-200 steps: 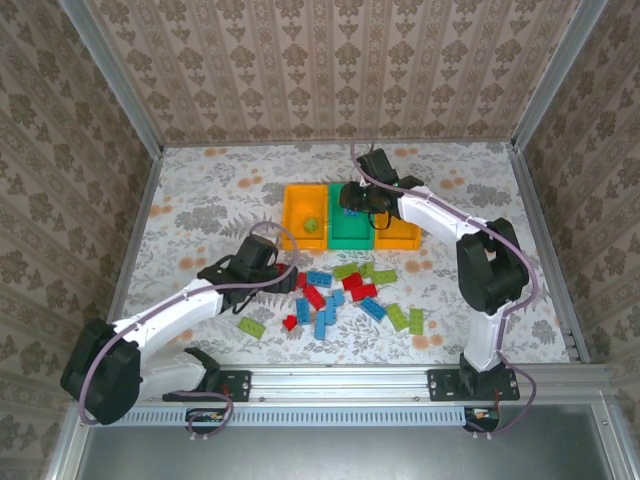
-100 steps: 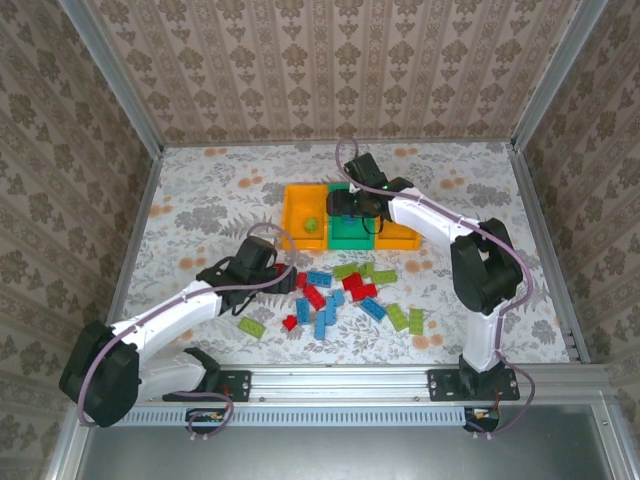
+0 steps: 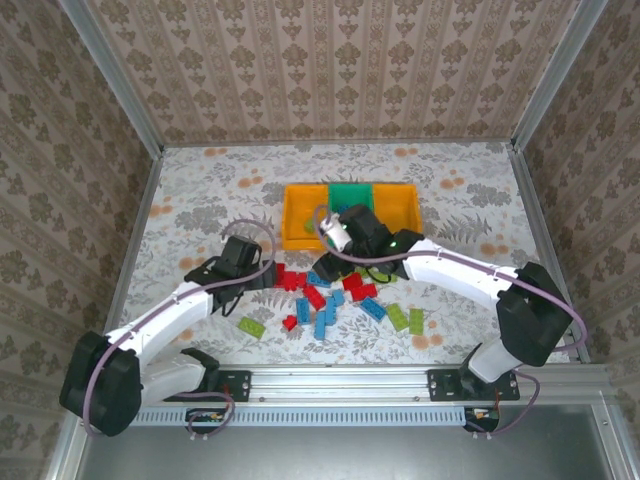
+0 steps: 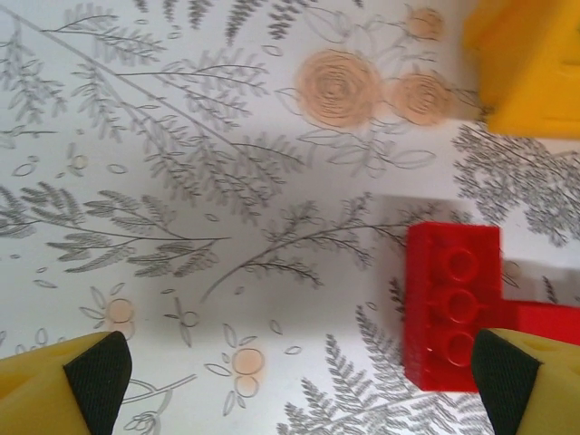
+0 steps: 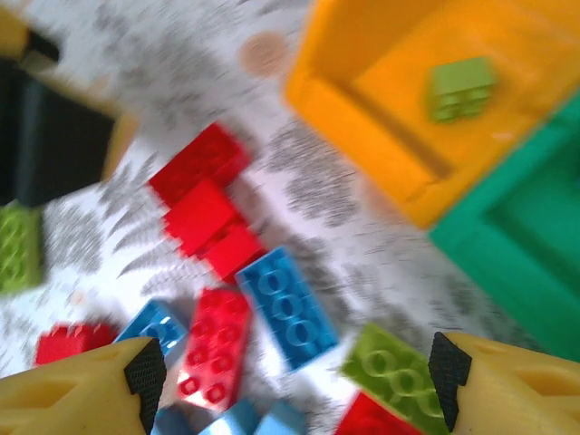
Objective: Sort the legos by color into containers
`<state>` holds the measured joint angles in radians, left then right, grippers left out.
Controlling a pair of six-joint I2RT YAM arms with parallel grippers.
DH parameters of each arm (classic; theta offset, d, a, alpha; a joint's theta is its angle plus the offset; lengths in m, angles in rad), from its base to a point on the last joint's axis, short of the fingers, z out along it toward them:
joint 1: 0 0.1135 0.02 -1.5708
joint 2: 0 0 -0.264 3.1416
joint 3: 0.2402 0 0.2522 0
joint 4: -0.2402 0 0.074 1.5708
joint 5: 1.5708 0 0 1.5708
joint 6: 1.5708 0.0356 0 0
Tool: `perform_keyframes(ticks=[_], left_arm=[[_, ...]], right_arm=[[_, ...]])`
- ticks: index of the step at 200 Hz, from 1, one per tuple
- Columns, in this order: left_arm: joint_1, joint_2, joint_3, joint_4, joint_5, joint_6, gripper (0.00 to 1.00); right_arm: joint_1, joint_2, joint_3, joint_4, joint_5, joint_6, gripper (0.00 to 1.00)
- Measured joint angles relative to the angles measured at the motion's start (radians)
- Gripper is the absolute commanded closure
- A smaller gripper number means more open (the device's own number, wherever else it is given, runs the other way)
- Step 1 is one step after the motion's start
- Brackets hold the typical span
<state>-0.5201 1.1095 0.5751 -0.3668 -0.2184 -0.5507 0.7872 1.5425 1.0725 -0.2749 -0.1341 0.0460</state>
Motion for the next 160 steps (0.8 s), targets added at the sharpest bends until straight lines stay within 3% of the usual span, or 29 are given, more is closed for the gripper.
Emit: perform_keyframes(ticks=[49,75,160], left_arm=[[0.119,0.004,-0.002,0.0,0.029,-0.018,0.0],[0.163,0.023,-0.012,-0.001,0.059,-0.019,0.0],[0.206,0.066,-0.024,0.005,0.147,-0.023,0.0]], right_arm=[[0.275,0.09,0.006,0.013,0.015,-0.06,0.18],[0.373,0.183,0.06,-0.005,0.044,-0.121,0.19],[0.398,0.322,0.188,-0.069,0.061,-0.34,0.23]])
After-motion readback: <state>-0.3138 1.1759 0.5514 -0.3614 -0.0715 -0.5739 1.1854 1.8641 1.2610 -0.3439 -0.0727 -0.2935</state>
